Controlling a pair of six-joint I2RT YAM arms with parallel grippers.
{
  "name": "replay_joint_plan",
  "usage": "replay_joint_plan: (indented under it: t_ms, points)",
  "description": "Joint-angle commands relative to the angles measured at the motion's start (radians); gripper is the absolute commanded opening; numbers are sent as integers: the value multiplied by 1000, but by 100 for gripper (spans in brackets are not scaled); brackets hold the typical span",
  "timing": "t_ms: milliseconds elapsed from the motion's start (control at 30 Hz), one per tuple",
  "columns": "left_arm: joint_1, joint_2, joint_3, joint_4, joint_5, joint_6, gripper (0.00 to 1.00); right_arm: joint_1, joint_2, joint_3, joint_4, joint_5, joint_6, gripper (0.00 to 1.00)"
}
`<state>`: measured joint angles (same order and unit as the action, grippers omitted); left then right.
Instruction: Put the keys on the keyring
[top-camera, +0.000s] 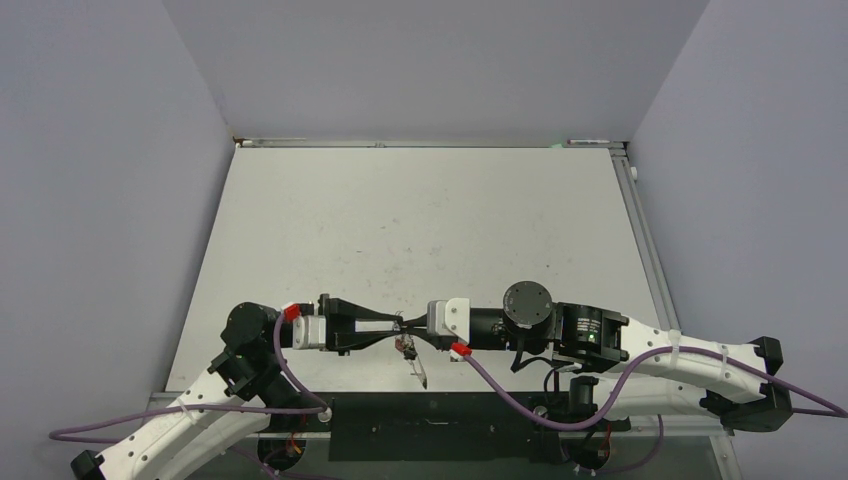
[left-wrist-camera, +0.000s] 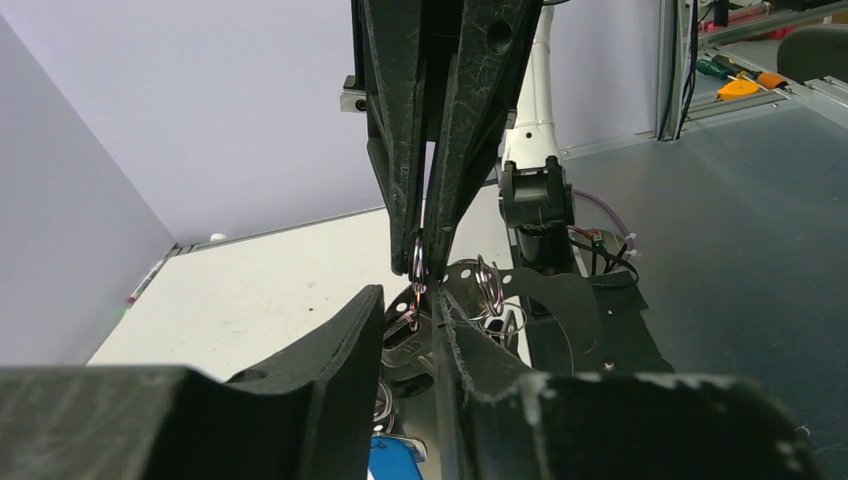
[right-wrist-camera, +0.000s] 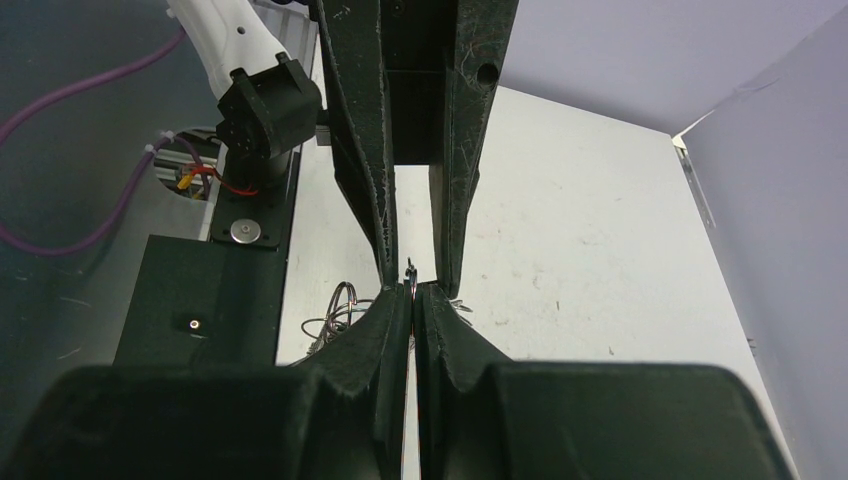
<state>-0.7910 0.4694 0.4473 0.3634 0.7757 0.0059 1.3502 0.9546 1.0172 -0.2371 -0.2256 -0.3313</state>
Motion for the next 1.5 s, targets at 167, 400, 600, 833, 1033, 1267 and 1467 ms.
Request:
replay_joint_plan:
  t_ms: [167, 400, 600, 833, 1033, 1267, 1467]
  points:
    - [1, -8, 4, 25, -33, 0, 13, 9, -36, 56, 64, -4, -8, 5]
    - [1, -2, 4, 25, -27, 0, 22, 8, -40, 63, 57, -3, -11, 5]
    - [2, -5, 8, 18, -34, 0, 14, 8, -45, 62, 53, 0, -10, 5]
    - [1, 2, 11, 17, -31, 0, 10, 8, -31, 58, 56, 0, -8, 5]
    - [1, 2, 11, 17, -33, 0, 11, 9, -25, 56, 57, 3, -9, 5]
    - [1, 2, 13, 15, -29, 0, 0, 8, -23, 56, 58, 7, -9, 5]
    - [0, 2, 17, 3, -30, 6, 0, 8, -25, 36, 113, 38, -4, 5]
